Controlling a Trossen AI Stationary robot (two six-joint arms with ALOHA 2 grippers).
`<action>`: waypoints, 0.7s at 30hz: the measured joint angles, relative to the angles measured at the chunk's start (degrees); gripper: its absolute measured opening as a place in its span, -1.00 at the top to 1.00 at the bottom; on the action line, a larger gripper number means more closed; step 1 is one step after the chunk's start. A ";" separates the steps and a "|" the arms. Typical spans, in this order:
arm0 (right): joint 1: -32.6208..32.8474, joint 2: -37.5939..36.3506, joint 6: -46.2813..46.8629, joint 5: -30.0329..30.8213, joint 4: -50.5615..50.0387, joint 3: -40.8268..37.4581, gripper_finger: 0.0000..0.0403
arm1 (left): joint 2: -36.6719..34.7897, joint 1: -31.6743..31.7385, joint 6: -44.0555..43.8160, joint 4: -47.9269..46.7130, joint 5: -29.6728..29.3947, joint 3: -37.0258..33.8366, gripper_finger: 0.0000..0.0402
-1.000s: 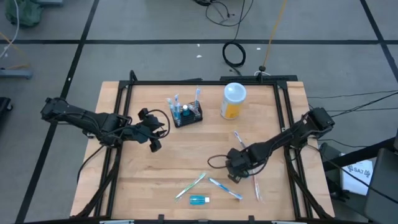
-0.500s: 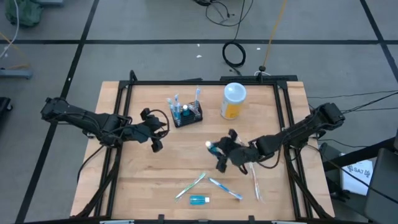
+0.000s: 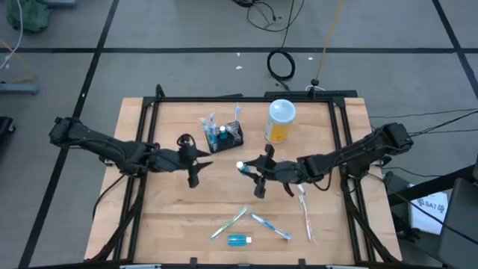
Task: Pick & Place toothbrushing station
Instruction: Put the blue mouthwash into the black mesh organizer
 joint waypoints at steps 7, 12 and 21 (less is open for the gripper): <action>0.91 0.64 0.03 -0.22 7.64 -4.36 0.38 | 0.12 -0.03 4.27 13.92 15.78 -5.96 0.30; 0.75 0.48 0.00 -0.17 16.68 -8.29 0.38 | 3.41 -0.06 4.35 26.92 18.28 -10.04 0.30; 0.78 0.36 -1.14 -0.18 20.83 -8.72 0.38 | 17.02 0.81 3.31 45.15 18.25 -10.29 0.30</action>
